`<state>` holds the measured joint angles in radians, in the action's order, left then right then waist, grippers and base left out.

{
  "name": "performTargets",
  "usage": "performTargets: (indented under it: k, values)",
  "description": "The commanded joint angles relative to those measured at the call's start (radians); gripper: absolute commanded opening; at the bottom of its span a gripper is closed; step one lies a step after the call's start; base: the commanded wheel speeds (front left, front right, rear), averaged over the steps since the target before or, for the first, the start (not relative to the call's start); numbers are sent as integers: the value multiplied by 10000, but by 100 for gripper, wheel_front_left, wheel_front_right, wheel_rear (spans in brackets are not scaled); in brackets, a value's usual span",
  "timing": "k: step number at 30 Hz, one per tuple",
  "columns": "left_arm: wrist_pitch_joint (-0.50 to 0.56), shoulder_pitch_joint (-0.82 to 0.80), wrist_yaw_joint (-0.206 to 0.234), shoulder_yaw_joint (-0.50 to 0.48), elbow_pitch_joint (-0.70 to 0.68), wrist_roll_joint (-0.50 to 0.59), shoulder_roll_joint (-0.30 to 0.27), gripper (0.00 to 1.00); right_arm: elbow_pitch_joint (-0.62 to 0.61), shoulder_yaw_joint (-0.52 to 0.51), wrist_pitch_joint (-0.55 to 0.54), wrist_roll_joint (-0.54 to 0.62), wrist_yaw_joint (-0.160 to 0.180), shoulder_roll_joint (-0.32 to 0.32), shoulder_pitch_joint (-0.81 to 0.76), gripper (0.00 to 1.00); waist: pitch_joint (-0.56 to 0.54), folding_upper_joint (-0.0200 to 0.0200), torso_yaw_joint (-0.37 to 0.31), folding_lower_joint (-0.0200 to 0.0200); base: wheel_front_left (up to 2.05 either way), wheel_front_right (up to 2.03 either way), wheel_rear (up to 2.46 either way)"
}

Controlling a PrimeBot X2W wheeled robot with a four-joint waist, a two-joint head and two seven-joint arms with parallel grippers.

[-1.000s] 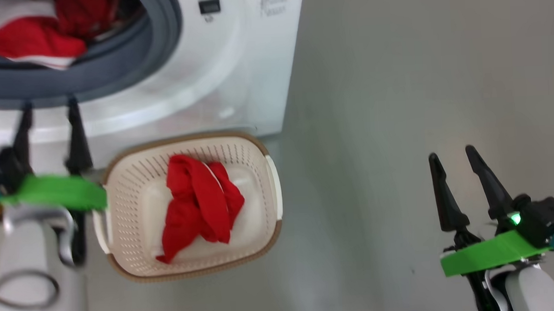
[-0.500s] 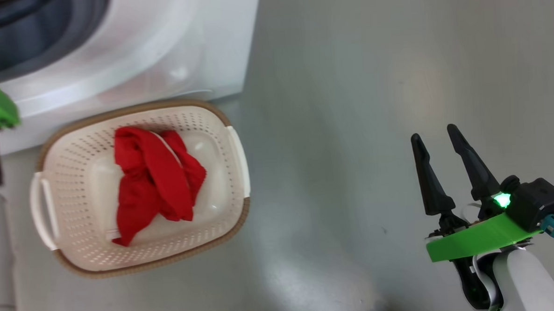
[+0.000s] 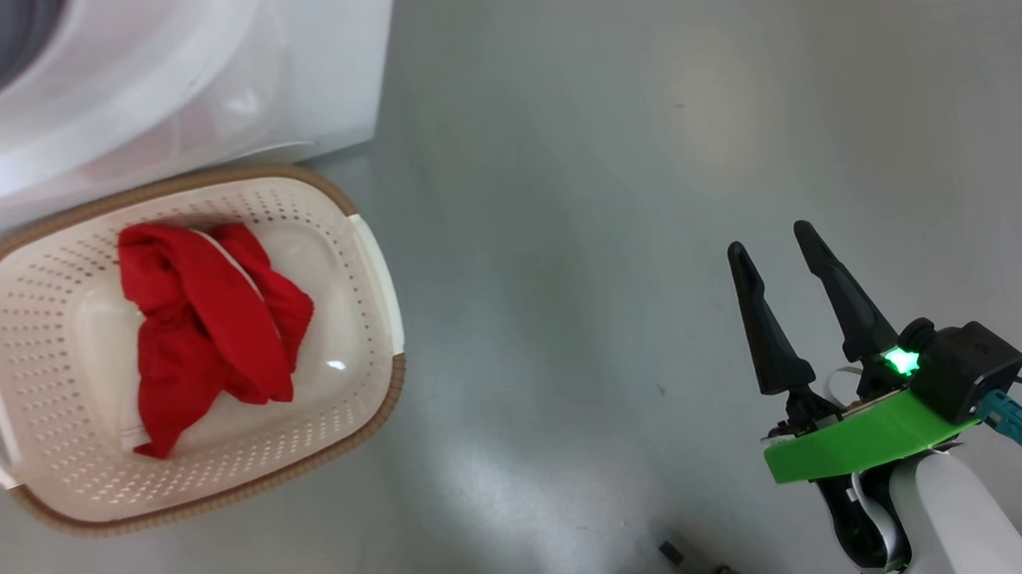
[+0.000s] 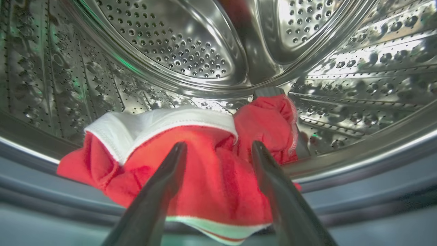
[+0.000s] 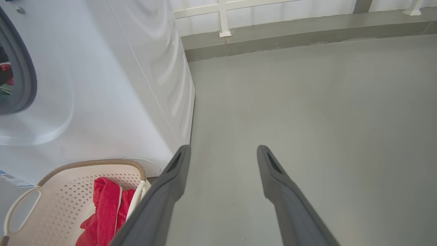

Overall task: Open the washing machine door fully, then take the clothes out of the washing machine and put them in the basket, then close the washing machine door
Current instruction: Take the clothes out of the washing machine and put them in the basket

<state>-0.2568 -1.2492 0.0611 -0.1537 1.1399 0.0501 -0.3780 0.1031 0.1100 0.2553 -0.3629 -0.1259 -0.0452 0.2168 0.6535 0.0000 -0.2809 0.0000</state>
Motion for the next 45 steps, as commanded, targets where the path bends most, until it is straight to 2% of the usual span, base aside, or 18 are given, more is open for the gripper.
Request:
performTargets:
  k: [1, 6, 13, 14, 15, 19, 20, 30, 39, 45]
  values:
    - [-49, -33, 104, -31, -114, 97, -609, 100, -246, 205, 65, -119, -48, -51, 80, 100, 97, 0, -105, 0, 0, 0, 0]
    - [110, -550, 417, 201, 882, 305, -1015, 100, -250, 308, 65, -164, -48, -51, 108, 100, 160, 0, -247, 0, 0, 0, 0]
    - [100, -1010, 385, 545, 1253, 449, -1168, 100, -255, 304, 65, -219, -48, -51, 151, 100, 222, 0, -270, 0, 0, 0, 0]
    - [117, -1034, 378, 580, 1287, 453, -1169, 86, -248, 312, 65, -225, -48, -51, 154, 100, 214, 0, -269, 0, 0, 0, 0]
    - [152, -1059, 373, 611, 1318, 453, -1170, 49, -242, 319, 65, -231, -48, -51, 161, 100, 211, 0, -266, 0, 0, 0, 0]
    - [208, -1100, 392, 717, 1396, 441, -1156, 13, -234, 339, 65, -237, -48, -51, 197, 100, 180, 0, -258, 0, 0, 0, 0]
    - [202, -1099, 393, 740, 1407, 432, -1146, 0, -236, 338, 65, -230, -48, -51, 200, 100, 169, 0, -254, 0, 0, 0, 0]
    - [-30, -846, 158, 585, 1153, -138, -704, 0, -192, 129, 65, -93, -48, -51, 201, 100, -91, 0, 20, 0, 0, 0, 0]
    - [-47, 1238, -534, -566, -1699, -1639, 267, 0, -163, -191, 65, 151, -48, -51, 85, 100, -702, 0, 602, 0, 0, 0, 0]
    - [-48, 2339, -1032, -1043, -3017, -2022, 816, 0, -121, -320, 65, 318, -48, -51, 29, 100, -1026, 0, 875, 0, 0, 0, 0]
